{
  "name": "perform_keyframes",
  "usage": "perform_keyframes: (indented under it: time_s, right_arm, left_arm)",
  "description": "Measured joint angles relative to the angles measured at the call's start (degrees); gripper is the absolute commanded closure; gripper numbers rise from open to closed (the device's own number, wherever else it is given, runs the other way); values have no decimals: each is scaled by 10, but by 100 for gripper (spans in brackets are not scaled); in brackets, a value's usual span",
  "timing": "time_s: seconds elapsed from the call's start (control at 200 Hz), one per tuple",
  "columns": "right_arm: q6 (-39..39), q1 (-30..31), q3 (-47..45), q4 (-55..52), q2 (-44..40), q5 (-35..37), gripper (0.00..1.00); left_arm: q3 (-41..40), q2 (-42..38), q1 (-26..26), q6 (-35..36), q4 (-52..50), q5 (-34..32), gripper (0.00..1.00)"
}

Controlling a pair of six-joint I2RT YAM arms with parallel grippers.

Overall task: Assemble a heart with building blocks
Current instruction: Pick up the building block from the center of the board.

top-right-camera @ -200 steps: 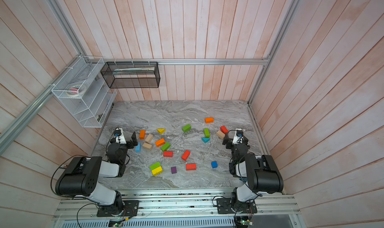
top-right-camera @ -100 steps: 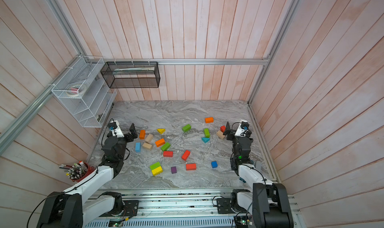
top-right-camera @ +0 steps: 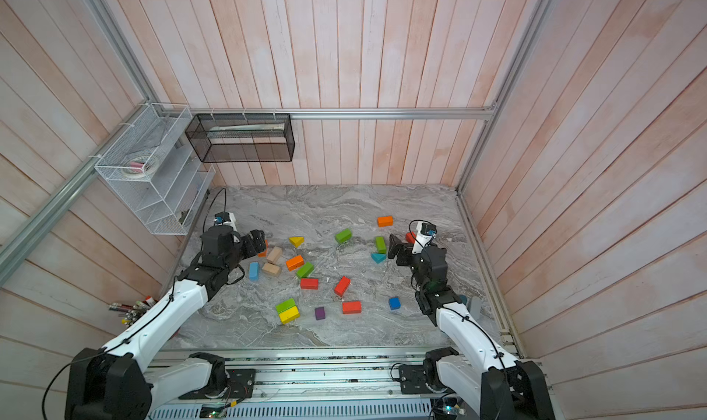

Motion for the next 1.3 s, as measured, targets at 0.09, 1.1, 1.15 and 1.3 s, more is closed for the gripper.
perform_keyframes:
  time_s: [0.09, 1.1, 1.15, 1.3]
  right_arm:
    - [12, 3, 0, -17, -15, -22, 2]
    - [35, 40, -16, -43, -48, -69, 2]
    - [35, 40, -16, -43, -48, -69, 2]
    - [35, 40, -16, -45, -48, -69, 2]
  left_arm:
    - [20, 29, 0, -3, -45, 16, 13]
    - [190, 265, 0, 123, -176, 83, 51]
    - [196, 276, 0, 128, -180, 86, 51]
    - [213, 308, 0, 141, -191, 90, 54]
